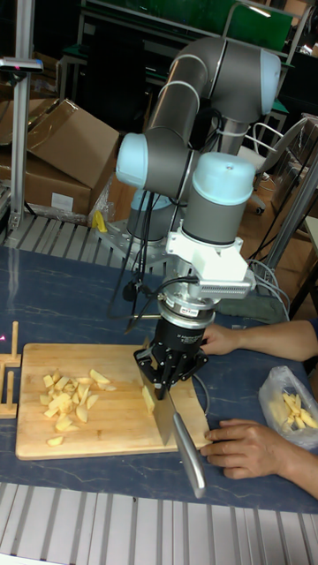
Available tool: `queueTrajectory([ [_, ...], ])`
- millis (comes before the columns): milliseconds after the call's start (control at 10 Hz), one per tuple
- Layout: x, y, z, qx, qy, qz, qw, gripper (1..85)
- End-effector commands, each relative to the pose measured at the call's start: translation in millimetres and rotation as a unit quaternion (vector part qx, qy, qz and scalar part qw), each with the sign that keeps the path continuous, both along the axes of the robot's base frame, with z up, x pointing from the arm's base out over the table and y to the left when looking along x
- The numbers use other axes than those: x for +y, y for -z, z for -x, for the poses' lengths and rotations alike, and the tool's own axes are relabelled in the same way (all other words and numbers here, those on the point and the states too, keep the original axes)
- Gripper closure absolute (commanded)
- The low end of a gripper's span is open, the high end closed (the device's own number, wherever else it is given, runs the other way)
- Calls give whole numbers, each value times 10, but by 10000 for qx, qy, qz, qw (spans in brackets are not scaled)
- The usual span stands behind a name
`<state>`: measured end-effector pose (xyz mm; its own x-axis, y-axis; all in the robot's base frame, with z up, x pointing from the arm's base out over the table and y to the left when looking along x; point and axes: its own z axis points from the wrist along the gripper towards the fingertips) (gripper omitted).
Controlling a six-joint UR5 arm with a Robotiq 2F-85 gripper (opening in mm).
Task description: Chop the potatoes
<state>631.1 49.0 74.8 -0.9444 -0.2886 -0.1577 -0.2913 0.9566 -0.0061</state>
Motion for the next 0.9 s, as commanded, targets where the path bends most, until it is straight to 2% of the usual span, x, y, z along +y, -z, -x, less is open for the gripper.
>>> queueTrajectory([
  [0,-48,57,11,-118,-28,-55,9999,847],
  [200,-62,141,69,-210,-42,48,9998,847],
  [400,-111,229,77,-327,-112,32,9994,847],
  [600,-206,78,257,-147,-232,57,9996,847],
  [800,-238,-174,506,129,-241,74,9996,847],
])
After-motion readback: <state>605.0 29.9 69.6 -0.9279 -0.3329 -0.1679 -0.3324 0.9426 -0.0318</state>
